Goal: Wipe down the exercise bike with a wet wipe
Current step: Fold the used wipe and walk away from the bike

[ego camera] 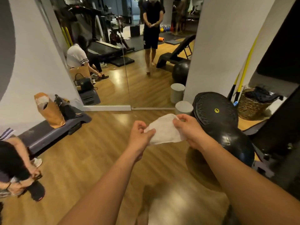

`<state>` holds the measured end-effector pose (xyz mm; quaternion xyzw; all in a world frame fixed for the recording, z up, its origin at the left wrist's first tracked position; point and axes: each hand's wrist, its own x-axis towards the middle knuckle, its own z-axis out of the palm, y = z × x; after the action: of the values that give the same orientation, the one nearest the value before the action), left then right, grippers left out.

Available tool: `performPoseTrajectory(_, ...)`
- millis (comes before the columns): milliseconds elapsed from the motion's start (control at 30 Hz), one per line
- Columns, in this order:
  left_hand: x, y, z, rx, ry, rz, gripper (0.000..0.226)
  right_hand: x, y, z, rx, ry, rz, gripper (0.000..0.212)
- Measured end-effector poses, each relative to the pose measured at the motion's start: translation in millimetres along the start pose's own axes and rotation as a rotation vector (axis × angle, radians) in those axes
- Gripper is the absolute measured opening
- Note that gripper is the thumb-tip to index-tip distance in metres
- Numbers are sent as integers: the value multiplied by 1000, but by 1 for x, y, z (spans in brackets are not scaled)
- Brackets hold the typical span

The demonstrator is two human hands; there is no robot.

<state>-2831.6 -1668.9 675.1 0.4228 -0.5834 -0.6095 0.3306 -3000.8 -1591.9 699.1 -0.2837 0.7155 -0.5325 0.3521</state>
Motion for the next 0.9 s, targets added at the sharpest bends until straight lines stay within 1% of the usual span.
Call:
performPoseTrajectory(67,70,3,19,47,-43,44,29,65,-4,-10,-42,64,11,17)
performPoseTrajectory(167,168,13,56,78,-165,31,20,147,-16,-35,-46,92,76,28)
performPoseTrajectory(300,276,43,121,98,-295,13,20,226,-42,-80,-128,88,15,46)
performPoseTrajectory(333,301,50,137,107,-328,8,18,244,-46,-90,-167,100,5,45)
performPoseTrajectory(400,349,55,168,157,-420,24,15,285,-44,-111,-251,192,-2,30)
performPoseTrajectory(433,371,55,181,207,-485,37,16,307,-40,-120,-264,250,4,23)
performPoseTrajectory(500,415,56,206,349,-580,57,25,357,-30,-137,-256,334,14,19)
performPoseTrajectory(567,462,56,227,403,-542,88,23,413,-24,-149,-260,354,-3,18)
performPoseTrajectory(700,550,69,257,351,-377,119,8,530,-35,-167,-229,306,-78,9)
performPoseTrajectory(800,620,85,270,331,-267,160,8,611,-58,-176,-297,155,-85,6)
performPoseTrajectory(900,685,97,283,333,-174,131,15,685,-73,-178,-477,-12,-52,18)
